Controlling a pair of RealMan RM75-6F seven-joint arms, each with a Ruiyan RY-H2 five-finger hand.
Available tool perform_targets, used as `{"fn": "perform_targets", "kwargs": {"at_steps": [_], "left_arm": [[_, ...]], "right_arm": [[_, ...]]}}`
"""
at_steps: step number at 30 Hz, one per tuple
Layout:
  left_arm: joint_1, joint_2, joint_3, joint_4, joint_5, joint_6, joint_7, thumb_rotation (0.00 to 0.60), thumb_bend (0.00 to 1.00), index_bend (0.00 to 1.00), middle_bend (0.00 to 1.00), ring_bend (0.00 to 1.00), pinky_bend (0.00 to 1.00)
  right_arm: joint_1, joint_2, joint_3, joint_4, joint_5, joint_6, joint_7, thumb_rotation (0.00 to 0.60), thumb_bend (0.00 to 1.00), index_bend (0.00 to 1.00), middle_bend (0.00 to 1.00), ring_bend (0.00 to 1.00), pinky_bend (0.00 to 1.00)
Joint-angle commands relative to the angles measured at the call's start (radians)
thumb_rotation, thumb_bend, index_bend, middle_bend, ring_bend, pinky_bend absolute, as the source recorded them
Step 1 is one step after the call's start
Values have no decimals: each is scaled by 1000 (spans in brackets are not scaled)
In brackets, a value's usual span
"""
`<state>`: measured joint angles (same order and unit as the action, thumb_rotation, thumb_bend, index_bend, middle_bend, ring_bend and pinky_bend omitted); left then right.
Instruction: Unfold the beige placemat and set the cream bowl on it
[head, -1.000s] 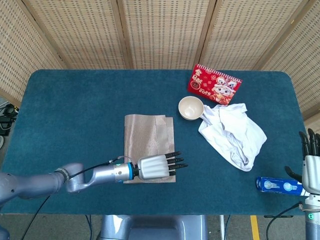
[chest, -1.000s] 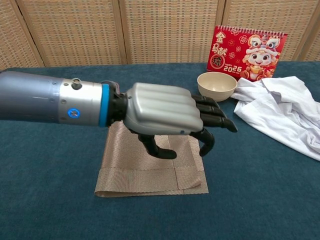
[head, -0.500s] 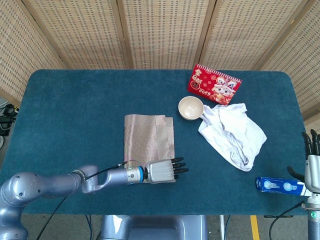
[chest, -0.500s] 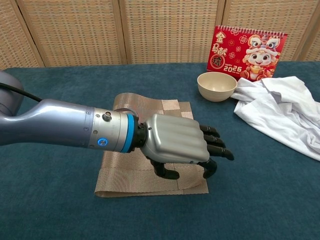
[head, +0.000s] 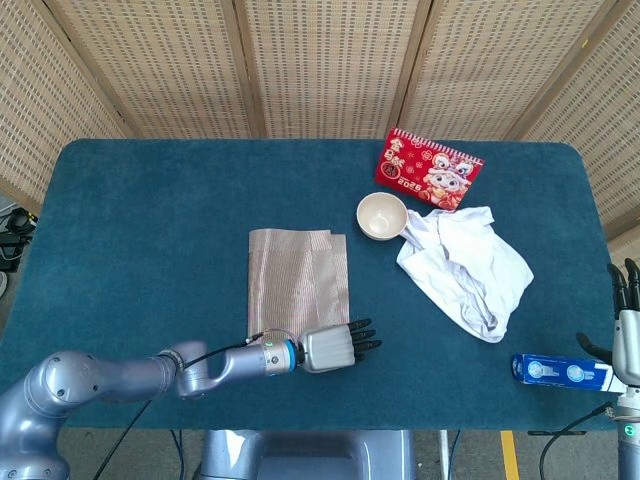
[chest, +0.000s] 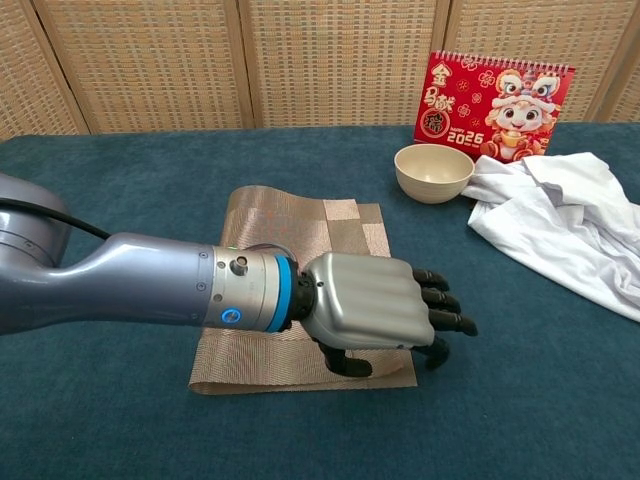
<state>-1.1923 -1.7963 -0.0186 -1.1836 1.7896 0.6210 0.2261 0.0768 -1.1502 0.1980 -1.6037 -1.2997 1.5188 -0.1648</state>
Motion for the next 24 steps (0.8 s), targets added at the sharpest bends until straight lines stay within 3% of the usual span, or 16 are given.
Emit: {"fn": "perform_targets", "kwargs": {"at_steps": [1,24], "left_arm": [[0,-7,4,5,-9,6,9,600,410,271,0,0,0],[-1,-31,38,34,-39,54,21,600,411,365,0,0,0]], "right_arm": [[0,1,1,0,2,0,2,600,0,90,0,0,0],[2,3,-2,2,6,-5,8,600,0,91,0,0,0]]}}
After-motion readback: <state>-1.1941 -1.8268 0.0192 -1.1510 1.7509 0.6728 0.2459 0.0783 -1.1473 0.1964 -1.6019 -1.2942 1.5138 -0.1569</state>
